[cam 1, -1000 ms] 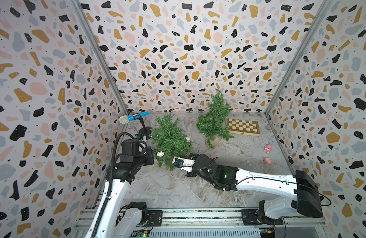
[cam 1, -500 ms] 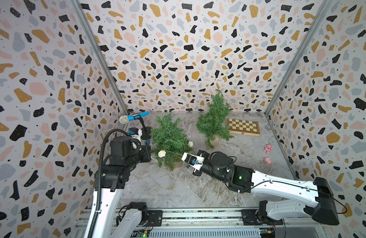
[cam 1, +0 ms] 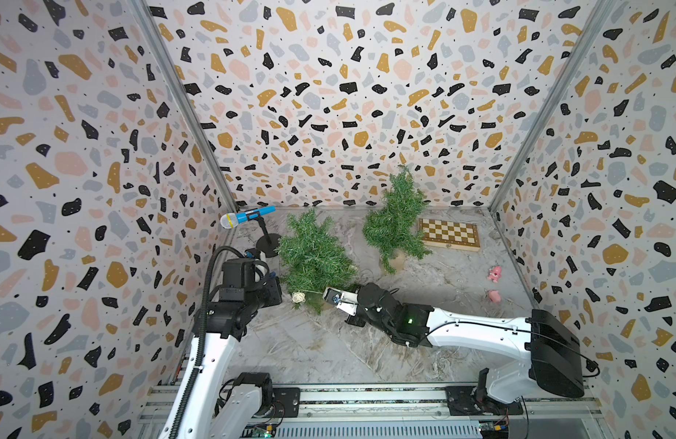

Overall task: Wrap string light around the christmas tree
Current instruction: Wrap the light string around the Christmas tree.

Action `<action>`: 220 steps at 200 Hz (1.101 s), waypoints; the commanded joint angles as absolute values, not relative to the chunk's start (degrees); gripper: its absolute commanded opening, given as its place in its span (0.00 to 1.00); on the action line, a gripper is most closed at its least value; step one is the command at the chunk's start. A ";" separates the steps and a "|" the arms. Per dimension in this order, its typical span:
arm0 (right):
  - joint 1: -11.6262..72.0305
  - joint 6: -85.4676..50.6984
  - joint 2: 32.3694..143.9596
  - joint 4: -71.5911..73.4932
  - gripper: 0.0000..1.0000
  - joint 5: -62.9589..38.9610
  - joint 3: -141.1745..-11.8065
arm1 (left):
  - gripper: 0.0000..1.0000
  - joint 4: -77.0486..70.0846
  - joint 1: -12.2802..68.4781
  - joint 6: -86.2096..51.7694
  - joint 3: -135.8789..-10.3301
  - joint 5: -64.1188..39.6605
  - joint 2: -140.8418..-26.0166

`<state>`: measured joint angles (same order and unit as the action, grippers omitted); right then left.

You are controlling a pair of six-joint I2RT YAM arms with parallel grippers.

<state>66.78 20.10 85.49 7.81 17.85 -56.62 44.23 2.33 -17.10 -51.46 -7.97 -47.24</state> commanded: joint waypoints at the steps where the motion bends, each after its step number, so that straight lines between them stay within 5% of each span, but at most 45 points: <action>1: 65.35 18.27 82.06 8.46 0.00 21.65 -58.01 | 0.04 42.51 2.02 -17.19 -51.20 -9.59 -45.95; 21: 65.05 17.16 79.75 9.62 0.00 20.31 -56.21 | 0.16 43.01 2.02 -16.78 -51.08 -10.24 -45.41; 63: 68.99 19.35 81.06 9.84 0.00 18.39 -56.31 | 0.24 45.00 2.02 -17.23 -56.68 -7.50 -46.73; 92: 71.10 20.81 79.50 11.33 0.00 14.31 -54.53 | 0.41 46.61 2.02 -17.31 -59.47 -5.54 -47.27; 146: 75.84 30.45 77.41 11.72 0.00 6.51 -52.18 | 0.49 46.31 2.02 -19.20 -63.26 -7.91 -49.26; 180: 75.67 30.87 82.67 10.07 0.00 7.99 -51.94 | 0.81 51.29 1.93 -19.96 -70.04 3.54 -51.48; 220: 74.94 30.26 83.98 8.74 0.00 9.15 -52.81 | 0.82 49.65 1.85 -23.56 -73.00 -2.12 -54.50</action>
